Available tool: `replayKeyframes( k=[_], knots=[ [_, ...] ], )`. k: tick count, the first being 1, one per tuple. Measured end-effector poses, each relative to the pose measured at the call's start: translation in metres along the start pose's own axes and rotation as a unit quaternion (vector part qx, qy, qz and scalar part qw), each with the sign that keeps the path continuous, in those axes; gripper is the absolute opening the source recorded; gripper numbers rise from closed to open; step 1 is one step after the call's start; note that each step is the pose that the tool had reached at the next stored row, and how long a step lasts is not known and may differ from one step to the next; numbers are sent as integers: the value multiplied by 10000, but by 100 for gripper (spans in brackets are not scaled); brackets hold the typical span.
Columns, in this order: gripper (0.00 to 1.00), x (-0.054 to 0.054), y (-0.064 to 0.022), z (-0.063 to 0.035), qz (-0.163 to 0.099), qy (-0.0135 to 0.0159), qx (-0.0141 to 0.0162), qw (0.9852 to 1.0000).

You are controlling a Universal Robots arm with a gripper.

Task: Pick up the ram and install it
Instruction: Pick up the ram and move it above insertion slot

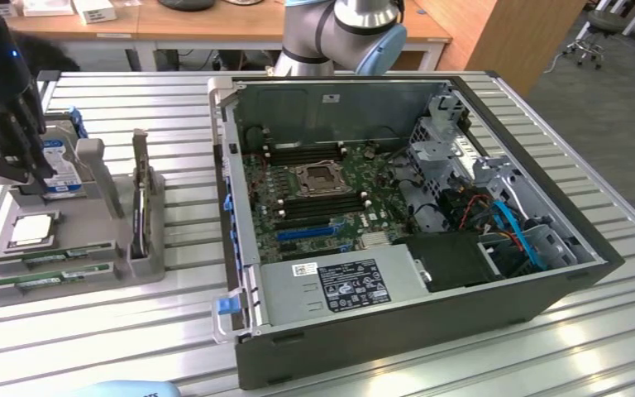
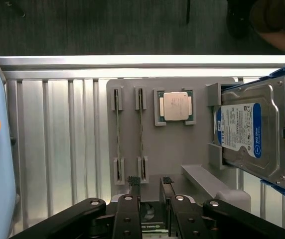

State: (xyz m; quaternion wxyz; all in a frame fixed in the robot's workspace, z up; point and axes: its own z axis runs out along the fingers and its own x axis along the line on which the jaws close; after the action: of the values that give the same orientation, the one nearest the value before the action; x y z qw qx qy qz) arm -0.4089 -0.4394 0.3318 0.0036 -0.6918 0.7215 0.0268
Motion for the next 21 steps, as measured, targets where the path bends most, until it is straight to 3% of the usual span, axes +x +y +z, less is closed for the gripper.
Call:
replayKeyframes(
  k=[21],
  knots=[
    [29,5,-4,121,0,1,-1,10000]
  ],
)
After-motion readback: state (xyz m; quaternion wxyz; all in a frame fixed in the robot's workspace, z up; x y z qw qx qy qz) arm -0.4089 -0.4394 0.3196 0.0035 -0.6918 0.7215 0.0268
